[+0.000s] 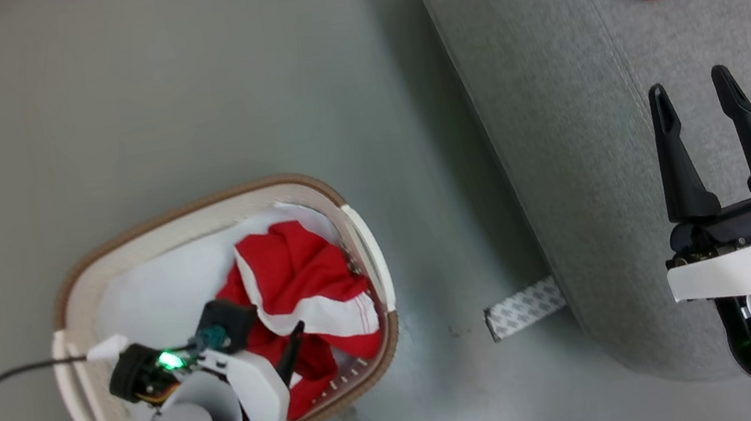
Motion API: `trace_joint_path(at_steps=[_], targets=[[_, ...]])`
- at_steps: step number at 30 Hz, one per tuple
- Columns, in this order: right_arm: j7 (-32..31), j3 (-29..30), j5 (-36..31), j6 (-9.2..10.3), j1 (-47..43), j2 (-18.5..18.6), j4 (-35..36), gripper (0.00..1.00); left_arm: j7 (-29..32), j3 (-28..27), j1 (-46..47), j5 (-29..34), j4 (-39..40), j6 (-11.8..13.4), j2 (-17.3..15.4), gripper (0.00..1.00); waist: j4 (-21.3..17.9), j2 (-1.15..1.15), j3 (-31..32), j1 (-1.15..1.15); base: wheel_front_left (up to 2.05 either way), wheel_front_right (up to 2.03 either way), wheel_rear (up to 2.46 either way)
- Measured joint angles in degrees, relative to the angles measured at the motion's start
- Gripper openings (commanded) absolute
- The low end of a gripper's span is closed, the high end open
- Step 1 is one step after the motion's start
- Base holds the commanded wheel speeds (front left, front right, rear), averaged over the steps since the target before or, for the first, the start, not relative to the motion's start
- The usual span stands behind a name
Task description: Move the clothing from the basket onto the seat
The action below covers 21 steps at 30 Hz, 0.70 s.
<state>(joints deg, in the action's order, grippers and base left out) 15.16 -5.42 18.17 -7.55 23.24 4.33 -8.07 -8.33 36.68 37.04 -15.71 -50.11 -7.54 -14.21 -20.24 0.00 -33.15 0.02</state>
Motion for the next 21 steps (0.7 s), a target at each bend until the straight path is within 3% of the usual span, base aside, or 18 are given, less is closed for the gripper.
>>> trace_joint_path(at_steps=[14, 21], targets=[[0.0, -1.97, 1.35, 0.0, 2.71, -1.29, 2.1, 1.0, 10.28, 18.24, 10.09, -9.48, -8.61, 0.0, -4.53, 1.0, -5.1, 0.0, -9.29, -0.01, 0.0, 0.0, 0.0], [0.0, -2.76, 3.26, 0.0, 3.19, -1.37, 2.97, 1.0, 16.29, 22.29, 14.25, -9.62, -15.55, 0.0, -6.43, 1.0, -7.04, 0.0, -12.56, -0.01, 0.0, 0.0, 0.0]])
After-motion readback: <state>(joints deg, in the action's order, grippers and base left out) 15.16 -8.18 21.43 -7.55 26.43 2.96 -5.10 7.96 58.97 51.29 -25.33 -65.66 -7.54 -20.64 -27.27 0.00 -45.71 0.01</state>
